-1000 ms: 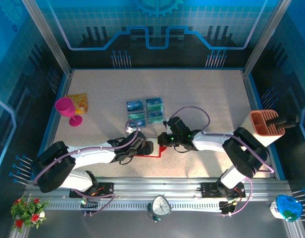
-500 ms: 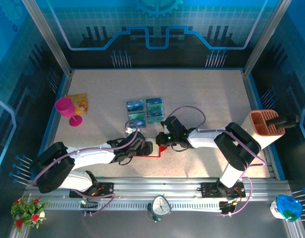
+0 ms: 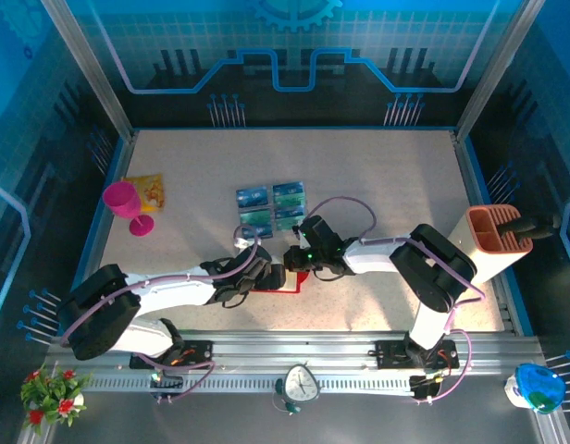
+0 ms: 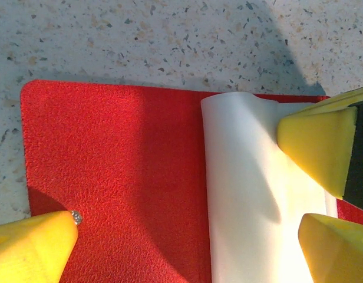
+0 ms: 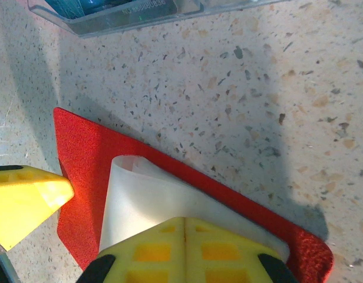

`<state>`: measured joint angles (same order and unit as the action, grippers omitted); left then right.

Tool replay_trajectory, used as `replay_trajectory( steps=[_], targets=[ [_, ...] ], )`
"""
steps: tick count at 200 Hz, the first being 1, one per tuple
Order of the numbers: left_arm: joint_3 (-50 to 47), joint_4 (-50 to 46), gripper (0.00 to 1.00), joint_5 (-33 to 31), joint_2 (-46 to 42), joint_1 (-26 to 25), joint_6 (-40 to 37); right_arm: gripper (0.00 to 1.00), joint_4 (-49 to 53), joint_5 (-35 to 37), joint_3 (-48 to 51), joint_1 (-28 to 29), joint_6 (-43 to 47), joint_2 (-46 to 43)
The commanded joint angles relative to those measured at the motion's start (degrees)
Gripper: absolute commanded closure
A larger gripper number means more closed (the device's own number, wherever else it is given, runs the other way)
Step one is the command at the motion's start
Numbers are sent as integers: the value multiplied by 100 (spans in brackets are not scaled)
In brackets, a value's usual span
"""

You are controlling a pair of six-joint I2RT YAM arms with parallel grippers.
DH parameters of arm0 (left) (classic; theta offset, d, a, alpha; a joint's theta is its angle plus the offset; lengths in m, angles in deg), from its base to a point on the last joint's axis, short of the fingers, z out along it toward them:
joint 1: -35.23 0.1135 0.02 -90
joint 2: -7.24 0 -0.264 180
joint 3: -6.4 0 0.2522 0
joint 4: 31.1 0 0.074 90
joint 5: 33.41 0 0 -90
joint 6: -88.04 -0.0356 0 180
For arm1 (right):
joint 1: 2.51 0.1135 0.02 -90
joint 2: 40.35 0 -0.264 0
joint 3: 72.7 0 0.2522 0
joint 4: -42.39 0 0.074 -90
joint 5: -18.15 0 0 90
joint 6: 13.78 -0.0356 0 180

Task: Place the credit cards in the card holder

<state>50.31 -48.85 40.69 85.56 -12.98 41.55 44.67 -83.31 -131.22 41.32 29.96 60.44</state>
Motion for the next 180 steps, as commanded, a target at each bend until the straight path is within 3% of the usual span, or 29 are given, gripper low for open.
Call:
replay_trajectory(
  steps=[1, 71, 118, 180],
  targets=[
    [-233, -441, 2, -114, 217, 30, 54, 100, 77, -137, -31, 88, -93, 162],
    [-291, -364, 4, -81, 259, 30, 47, 100, 174, -69, 28, 51, -87, -142],
    [-291, -424, 1, -109, 28, 30, 57, 100, 810, 424, -74, -13, 285, -722],
    [-308, -434, 1, -144, 51, 30, 44, 100, 915, 334, -258, 57, 373, -388]
  ],
)
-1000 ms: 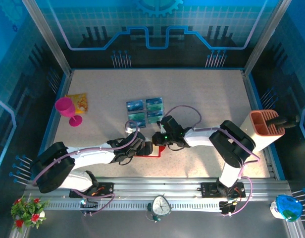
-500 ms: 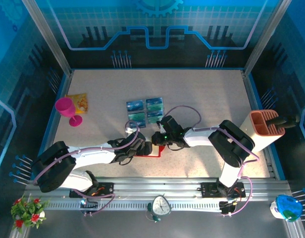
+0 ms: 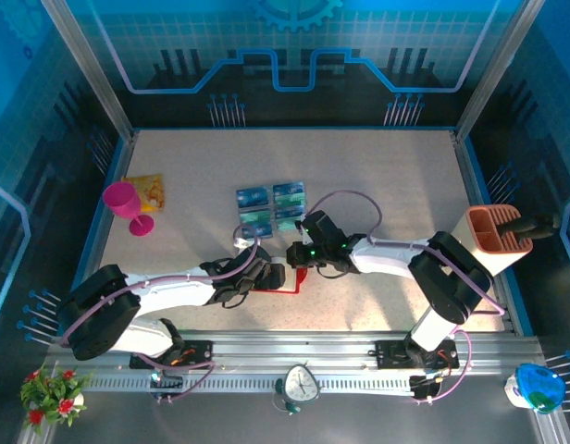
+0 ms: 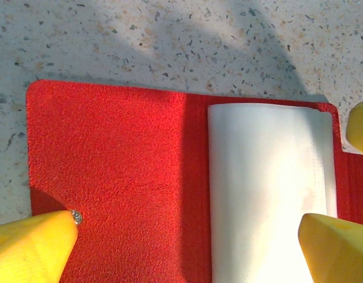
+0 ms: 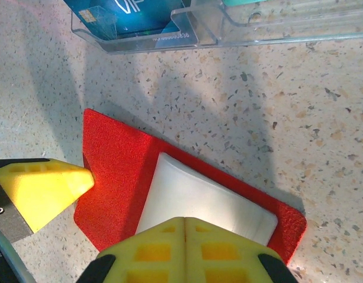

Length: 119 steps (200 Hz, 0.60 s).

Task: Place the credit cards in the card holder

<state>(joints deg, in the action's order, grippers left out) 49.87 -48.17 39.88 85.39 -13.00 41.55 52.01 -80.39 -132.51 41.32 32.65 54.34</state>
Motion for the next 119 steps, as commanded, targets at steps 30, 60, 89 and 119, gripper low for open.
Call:
replay_trajectory(
  steps=[30, 60, 89, 119],
  targets=[
    [-264, -469, 1, -59, 100, 32, 53, 100, 133, 51, -125, 129, 62, 450],
    [-243, -465, 1, -55, 130, 33, 35, 100, 43, -30, -168, 206, -6, 699],
    [-237, -454, 1, -58, 200, 33, 22, 100, -134, -190, -263, 277, -118, 895],
    [-274, -445, 1, -69, 245, 32, 18, 100, -254, -245, -272, 280, -226, 948]
  ],
)
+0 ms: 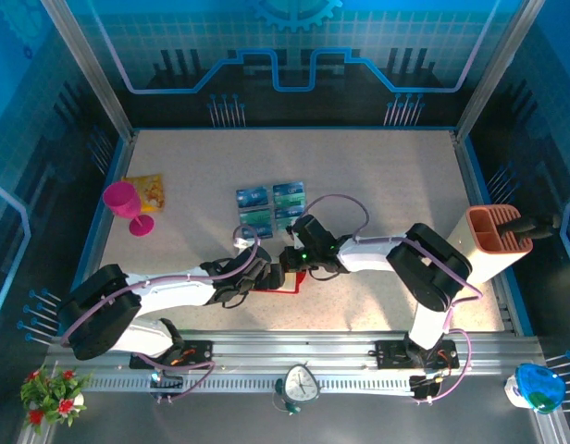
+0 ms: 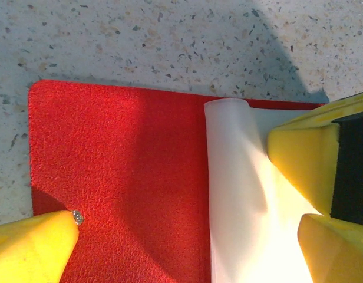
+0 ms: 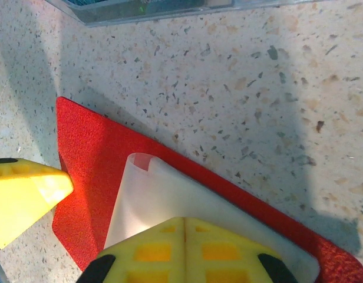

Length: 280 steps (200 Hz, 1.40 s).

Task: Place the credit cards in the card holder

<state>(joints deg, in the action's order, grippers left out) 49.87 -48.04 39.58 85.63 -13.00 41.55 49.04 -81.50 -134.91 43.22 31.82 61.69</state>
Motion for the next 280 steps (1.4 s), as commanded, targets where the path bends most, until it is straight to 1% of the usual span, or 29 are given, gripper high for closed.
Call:
replay_trajectory(
  steps=[1, 17, 41, 62, 81, 98, 106, 124, 132, 144, 154, 211, 280],
  targets=[
    [-278, -457, 1, -39, 221, 32, 18, 100, 43, -138, -28, 92, -145, 217],
    [-319, -423, 3, -39, 237, 32, 9, 100, 6, -142, -16, 88, -165, 210],
    [-389, -350, 14, -12, 310, 30, -35, 100, -60, -184, 37, 55, -239, 171],
    [-439, -265, 20, 26, 415, 33, -61, 100, -124, -247, 46, 28, -296, 119],
    [-454, -213, 21, 56, 464, 33, -62, 100, -133, -274, 53, 1, -322, 29],
    [-484, -197, 22, 57, 454, 31, -59, 100, -174, -203, 155, -40, -358, -221],
    [-497, -192, 23, 54, 430, 33, -56, 93, -166, -157, 210, -64, -375, -364],
    [-507, -193, 23, 38, 390, 33, -56, 72, -115, -43, 336, -114, -409, -647],
    [-508, -196, 24, 33, 372, 31, -48, 65, -107, -7, 380, -124, -422, -728],
    [-510, -192, 24, 21, 357, 33, -44, 59, -99, 18, 432, -144, -446, -795],
    [-516, -197, 25, 12, 339, 32, -34, 56, -112, 3, 441, -146, -462, -770],
    [-585, -226, 27, -111, 154, 33, 24, 52, -426, -207, 415, -135, -649, -370],
    [-649, -291, 27, -241, -170, 32, 63, 52, -659, -424, 312, -136, -778, -117]
  ],
)
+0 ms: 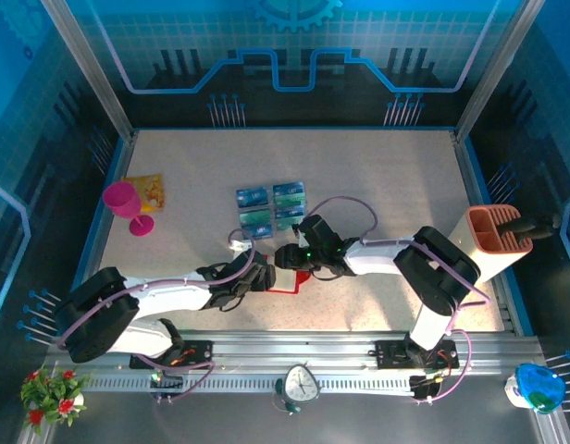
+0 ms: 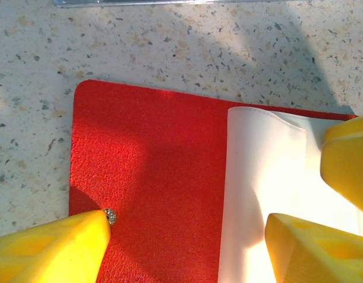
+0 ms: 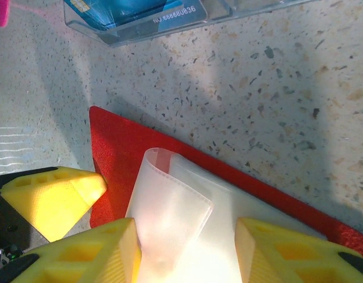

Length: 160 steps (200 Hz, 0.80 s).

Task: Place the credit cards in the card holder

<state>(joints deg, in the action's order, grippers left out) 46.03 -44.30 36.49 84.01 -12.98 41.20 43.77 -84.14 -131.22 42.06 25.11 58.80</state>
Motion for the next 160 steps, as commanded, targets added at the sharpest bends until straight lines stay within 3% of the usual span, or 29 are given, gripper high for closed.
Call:
replay_trajectory(
  steps=[1, 81, 160],
  targets=[
    [-265, -668, 27, 63, -11, 30, 97, 52, -137, -164, -67, -24, -113, 173],
    [-279, -693, 27, 16, -183, 35, 88, 53, -274, -421, -200, -19, -322, 350],
    [-265, -932, 15, -65, -776, 69, 70, 57, -390, -588, -366, 42, -427, 201]
  ],
)
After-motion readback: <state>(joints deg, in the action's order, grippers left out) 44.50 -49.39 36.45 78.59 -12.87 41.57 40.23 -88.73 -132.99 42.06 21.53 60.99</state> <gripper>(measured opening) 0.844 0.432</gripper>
